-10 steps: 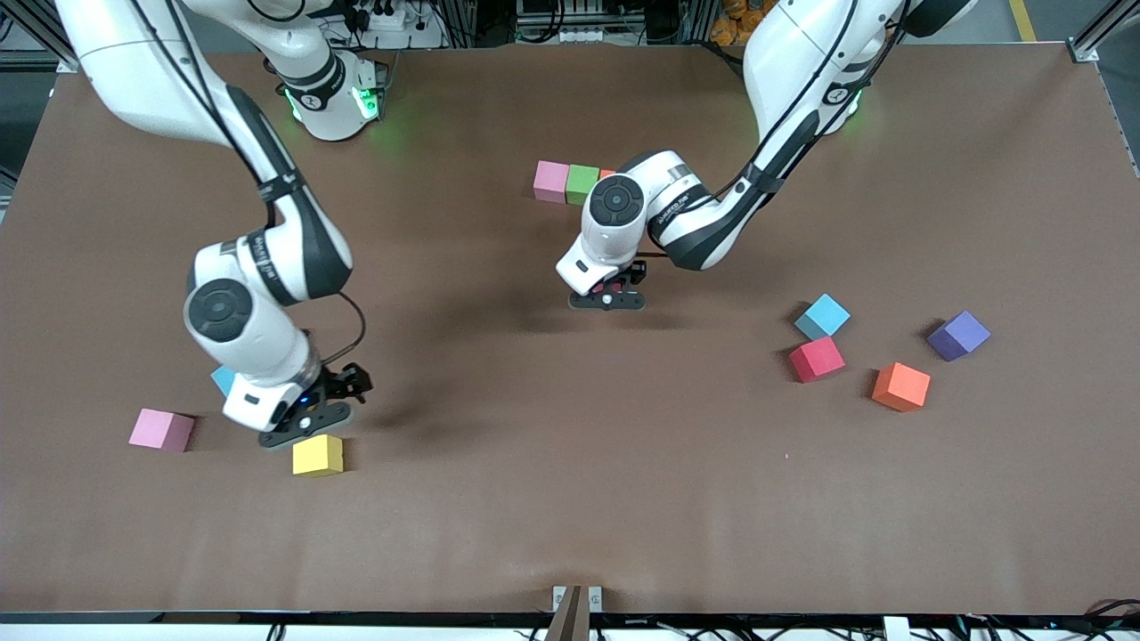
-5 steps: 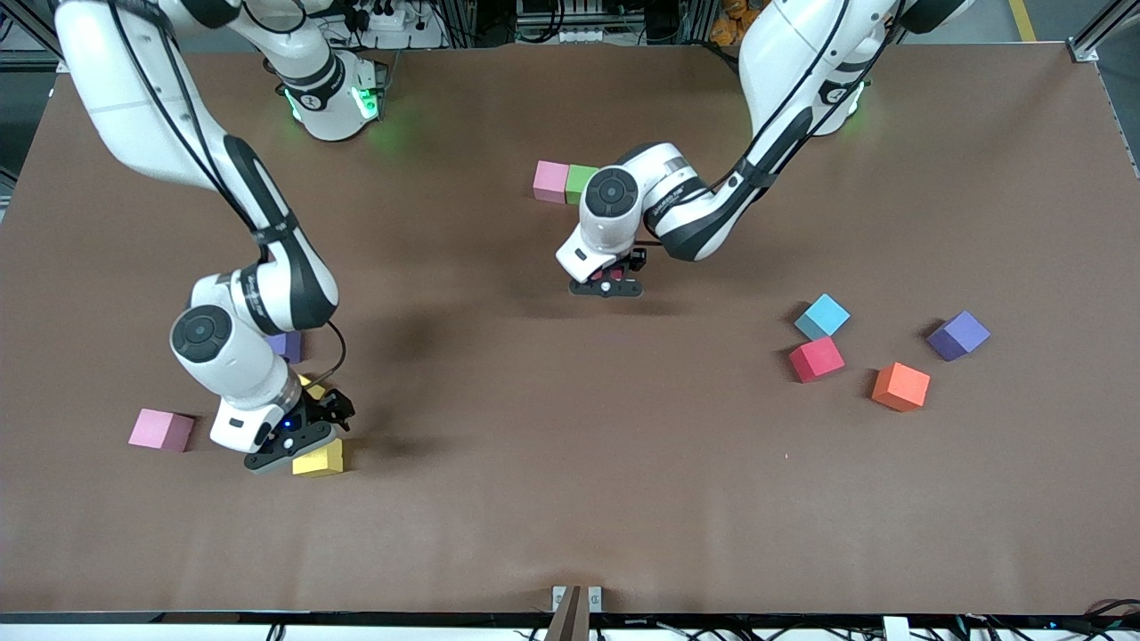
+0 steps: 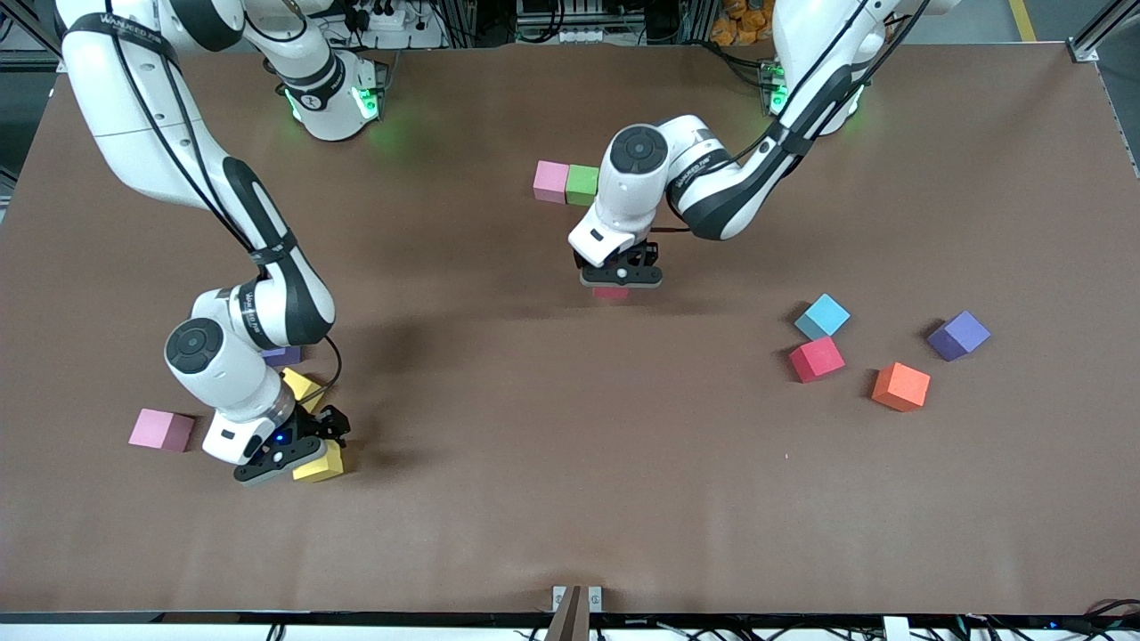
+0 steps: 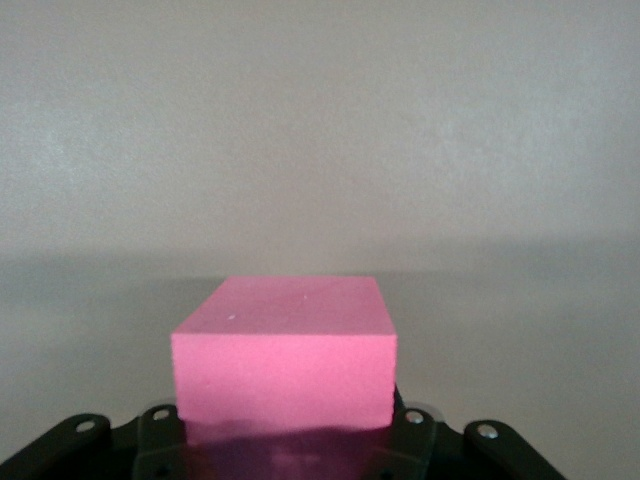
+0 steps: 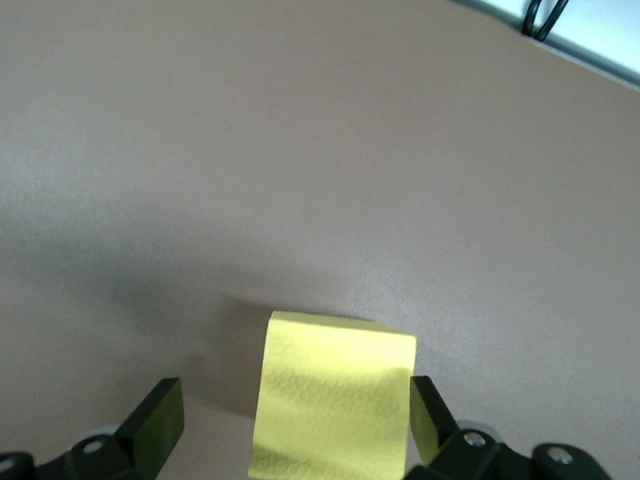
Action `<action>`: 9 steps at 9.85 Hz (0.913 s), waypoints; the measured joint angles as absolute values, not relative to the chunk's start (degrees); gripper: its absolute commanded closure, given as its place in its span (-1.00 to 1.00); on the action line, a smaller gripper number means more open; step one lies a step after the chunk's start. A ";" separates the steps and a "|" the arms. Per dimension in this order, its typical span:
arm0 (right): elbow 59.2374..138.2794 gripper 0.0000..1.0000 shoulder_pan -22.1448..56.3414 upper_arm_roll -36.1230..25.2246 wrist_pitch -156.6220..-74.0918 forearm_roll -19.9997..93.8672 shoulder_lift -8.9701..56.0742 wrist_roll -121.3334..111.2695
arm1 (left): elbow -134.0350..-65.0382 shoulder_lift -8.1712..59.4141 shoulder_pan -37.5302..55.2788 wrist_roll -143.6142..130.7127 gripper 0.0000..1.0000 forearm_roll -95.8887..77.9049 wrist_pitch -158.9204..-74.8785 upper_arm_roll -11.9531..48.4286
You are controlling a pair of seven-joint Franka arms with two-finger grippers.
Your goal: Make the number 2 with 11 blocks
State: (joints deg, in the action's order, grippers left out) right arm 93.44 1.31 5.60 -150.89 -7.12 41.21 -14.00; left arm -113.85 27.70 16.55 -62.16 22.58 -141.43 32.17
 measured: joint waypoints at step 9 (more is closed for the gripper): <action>92.53 -0.18 0.29 5.53 -150.42 4.67 43.65 -14.96 | -116.20 30.41 18.49 -62.58 1.00 24.83 -142.31 32.85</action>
